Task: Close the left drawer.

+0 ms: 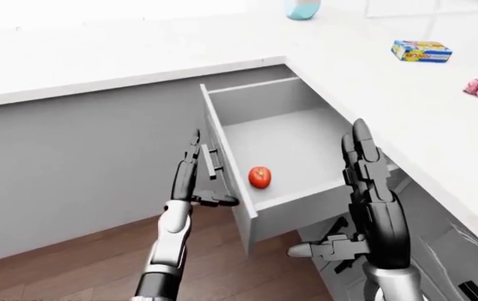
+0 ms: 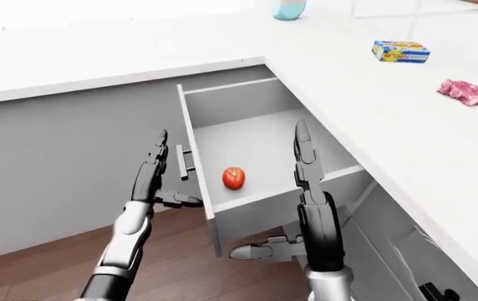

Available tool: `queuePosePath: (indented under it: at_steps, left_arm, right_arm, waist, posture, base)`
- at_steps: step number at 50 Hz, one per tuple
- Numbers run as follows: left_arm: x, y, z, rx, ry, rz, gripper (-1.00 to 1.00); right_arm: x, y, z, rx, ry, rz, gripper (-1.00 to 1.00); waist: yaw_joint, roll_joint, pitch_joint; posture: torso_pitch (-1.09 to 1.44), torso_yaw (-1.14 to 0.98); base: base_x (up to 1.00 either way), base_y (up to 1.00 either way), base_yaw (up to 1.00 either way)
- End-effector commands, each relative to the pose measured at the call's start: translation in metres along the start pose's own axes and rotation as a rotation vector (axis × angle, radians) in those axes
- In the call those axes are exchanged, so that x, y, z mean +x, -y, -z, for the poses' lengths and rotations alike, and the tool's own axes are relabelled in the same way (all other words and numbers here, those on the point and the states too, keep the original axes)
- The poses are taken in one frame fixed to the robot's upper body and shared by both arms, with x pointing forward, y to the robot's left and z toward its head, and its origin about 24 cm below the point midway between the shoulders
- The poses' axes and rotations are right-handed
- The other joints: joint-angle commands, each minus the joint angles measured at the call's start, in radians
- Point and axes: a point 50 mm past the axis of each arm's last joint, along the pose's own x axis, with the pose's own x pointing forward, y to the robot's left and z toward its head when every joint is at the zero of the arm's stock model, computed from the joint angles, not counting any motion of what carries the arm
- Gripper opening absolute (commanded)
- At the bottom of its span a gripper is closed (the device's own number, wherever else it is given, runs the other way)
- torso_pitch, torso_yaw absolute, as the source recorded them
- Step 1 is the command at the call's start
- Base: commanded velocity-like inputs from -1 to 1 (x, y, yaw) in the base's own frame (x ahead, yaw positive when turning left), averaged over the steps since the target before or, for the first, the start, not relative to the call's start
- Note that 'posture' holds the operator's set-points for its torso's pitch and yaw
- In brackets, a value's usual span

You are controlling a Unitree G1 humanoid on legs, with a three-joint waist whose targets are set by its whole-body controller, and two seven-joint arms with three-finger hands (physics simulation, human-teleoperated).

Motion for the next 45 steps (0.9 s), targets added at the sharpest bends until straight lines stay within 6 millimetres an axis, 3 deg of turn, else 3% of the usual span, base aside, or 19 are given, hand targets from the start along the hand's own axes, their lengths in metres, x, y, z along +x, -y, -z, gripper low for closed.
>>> queuePosePath:
  at_steps: [1,45]
  left_arm:
    - [0.009,0.013,-0.027,-0.006,0.131,0.057,1.0]
    - [0.04,0.072,-0.038,0.029,0.098,0.263,1.0]
  right_arm:
    - [0.002,0.002,-0.012,-0.001,0.074,0.013,1.0]
    - [0.002,0.003,-0.011,0.001,0.071,0.017,1.0]
  waist:
    - [-0.008,0.001,-0.019]
    - [-0.012,-0.008,-0.029]
  posture:
    - [0.0,0.0]
    - [0.0,0.0]
  base:
    - [0.0,0.0,0.0]
    - [0.0,0.0,0.0]
